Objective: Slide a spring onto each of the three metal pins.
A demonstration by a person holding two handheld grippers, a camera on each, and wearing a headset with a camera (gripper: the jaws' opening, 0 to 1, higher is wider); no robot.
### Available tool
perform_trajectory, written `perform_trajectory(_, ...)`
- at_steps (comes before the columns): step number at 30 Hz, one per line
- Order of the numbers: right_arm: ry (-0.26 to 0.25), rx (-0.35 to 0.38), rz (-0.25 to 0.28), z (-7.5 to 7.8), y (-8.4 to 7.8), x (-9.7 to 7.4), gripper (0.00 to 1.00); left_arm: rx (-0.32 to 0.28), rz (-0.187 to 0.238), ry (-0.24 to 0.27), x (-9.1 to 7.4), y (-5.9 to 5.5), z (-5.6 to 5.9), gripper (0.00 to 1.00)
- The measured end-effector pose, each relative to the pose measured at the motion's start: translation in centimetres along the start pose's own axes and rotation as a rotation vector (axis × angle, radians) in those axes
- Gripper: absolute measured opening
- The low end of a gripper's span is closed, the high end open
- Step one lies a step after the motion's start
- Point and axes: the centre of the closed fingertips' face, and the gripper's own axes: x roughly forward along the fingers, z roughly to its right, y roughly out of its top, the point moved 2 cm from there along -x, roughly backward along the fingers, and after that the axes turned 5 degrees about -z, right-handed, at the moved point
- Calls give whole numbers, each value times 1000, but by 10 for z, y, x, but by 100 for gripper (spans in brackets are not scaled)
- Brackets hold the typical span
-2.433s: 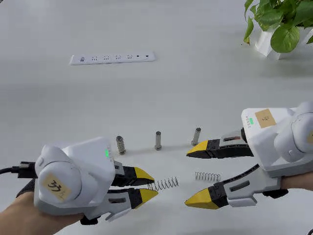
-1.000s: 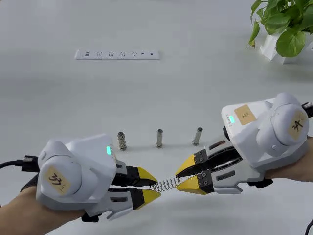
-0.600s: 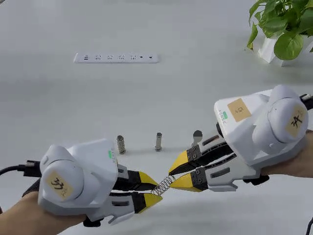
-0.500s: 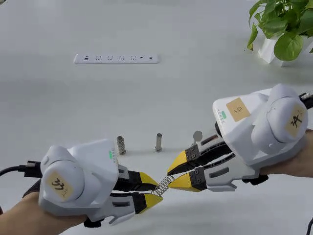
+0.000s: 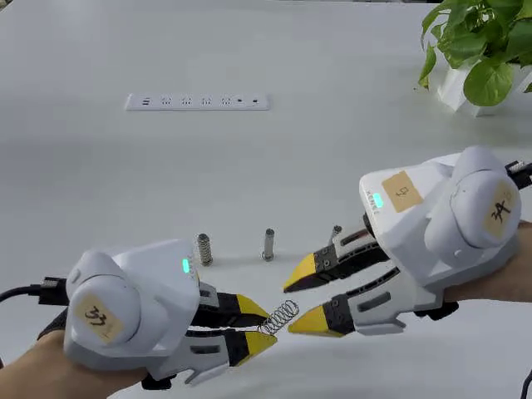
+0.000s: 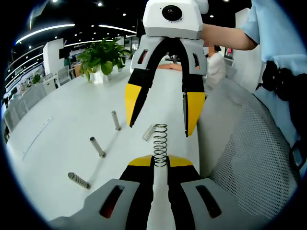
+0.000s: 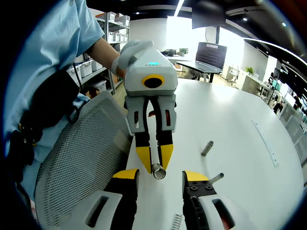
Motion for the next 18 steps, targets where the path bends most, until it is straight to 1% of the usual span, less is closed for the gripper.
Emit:
perform_trajectory(1,-1,-7,-12,1,-1,0,40,-1,0,0,0,0,0,6)
perform_trajectory(2,3,-10,-23,1,-1,0,39,-2,1,1,1,0,0,6)
perform_trajectory(4,10,-22,-28,2,0,0,38,-4,2,2,2,1,-1,6)
perform_trajectory(6,26,-37,-55,3,0,0,37,-6,3,5,3,0,-1,6)
perform_trajectory(8,41,-73,-98,3,-1,1,36,-8,3,8,4,0,-1,6)
perform_trajectory(10,63,-81,-115,3,0,3,35,-15,8,10,4,-1,-2,6)
perform_trajectory(12,74,-88,-125,3,2,6,35,-21,12,13,5,-1,-2,6)
perform_trajectory(14,97,-99,-139,2,3,8,33,-29,21,17,6,0,-2,6)
perform_trajectory(18,128,-104,-164,3,3,13,29,-38,34,23,6,0,-1,6)
